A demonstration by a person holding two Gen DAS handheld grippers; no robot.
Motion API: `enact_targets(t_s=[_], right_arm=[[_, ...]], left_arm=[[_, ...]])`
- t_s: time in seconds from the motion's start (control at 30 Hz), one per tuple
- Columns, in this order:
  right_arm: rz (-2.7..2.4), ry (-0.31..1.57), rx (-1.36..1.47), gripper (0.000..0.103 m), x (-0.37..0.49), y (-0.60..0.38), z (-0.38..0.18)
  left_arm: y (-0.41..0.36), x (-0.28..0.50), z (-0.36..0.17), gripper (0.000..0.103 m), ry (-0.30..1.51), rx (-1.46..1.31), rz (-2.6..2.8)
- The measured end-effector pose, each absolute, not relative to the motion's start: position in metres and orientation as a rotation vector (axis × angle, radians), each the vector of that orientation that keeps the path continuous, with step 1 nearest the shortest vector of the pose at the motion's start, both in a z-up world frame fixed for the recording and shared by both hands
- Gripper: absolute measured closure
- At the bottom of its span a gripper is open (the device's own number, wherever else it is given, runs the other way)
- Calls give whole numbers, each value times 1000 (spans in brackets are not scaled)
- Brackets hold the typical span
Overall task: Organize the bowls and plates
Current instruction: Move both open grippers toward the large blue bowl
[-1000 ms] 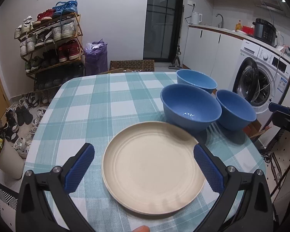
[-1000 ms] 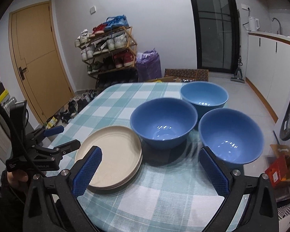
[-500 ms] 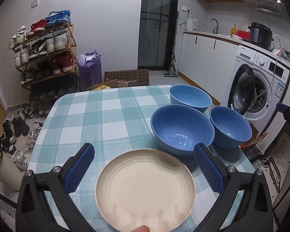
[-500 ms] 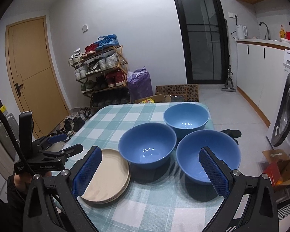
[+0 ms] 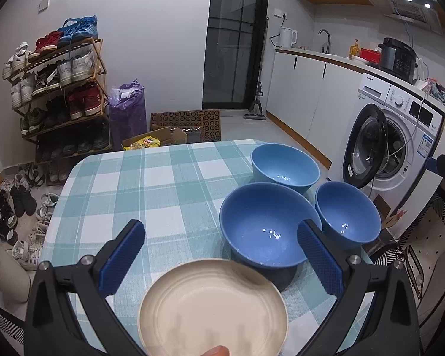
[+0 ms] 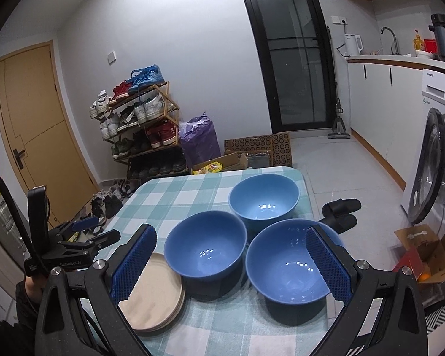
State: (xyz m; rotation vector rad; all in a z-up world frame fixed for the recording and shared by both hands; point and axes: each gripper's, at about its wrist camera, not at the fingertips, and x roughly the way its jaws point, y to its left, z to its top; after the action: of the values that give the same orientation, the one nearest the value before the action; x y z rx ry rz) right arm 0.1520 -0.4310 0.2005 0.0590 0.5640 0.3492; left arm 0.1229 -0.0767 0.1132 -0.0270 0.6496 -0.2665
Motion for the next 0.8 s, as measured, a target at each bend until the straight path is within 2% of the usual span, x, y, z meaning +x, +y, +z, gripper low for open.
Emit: enact_targets(t_s=[0.3, 0.8], right_arm=[[323, 561, 61, 1, 181, -444, 222], [277, 608, 86, 1, 237, -465, 213]], left_arm=[[-90, 153, 124, 0, 657, -23, -280], [-126, 208, 127, 0, 701, 2, -326]])
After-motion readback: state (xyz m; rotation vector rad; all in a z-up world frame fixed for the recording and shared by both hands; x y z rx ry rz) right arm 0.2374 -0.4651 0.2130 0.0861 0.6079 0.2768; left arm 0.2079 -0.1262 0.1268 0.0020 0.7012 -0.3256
